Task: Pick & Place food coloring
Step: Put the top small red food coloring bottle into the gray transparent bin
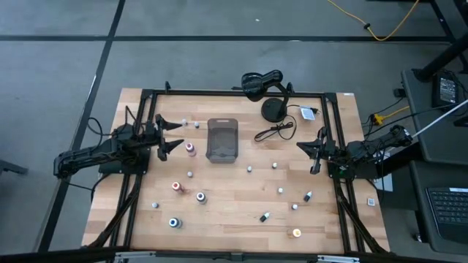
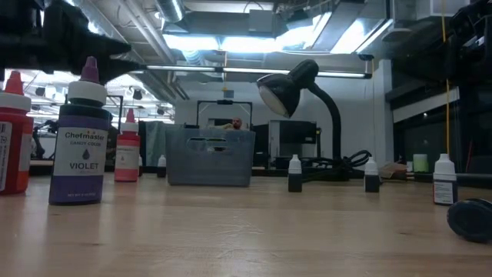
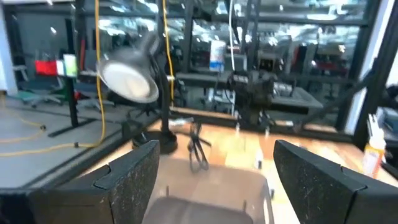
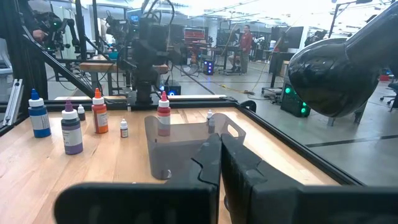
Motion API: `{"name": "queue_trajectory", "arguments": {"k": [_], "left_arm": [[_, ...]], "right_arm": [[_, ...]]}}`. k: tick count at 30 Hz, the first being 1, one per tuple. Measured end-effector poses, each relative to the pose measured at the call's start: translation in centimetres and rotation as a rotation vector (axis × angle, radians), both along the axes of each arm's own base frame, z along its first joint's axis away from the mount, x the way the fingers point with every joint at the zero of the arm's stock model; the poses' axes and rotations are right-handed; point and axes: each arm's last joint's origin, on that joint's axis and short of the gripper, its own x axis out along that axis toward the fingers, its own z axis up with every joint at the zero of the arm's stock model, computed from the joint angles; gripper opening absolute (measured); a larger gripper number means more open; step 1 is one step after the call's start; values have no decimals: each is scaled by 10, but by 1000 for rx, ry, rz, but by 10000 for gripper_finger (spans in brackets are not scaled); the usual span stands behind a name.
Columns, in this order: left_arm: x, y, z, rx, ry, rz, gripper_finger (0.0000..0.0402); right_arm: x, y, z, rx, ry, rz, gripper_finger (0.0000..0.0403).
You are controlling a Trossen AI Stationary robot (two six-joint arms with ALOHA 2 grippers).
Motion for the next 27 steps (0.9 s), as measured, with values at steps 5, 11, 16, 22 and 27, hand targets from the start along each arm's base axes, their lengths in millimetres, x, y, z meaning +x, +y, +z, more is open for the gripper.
{"name": "queue_trajectory", "arguments": {"k": [5,11,16,22,27], "left_arm": [[-6,-2,21,18,-59,5,310],[-12,-3,40,22,-73,7,310],[-16,-4,57,20,-65,8,310],[-19,-5,78,24,-77,5,310],[-21,-6,96,22,-68,4,310]], "right_arm": [[0,0,0,0,0,0,15],[0,0,0,0,0,0,15],[0,0,0,0,0,0,15],[0,0,0,0,0,0,15],[0,0,0,0,0,0,15]]}}
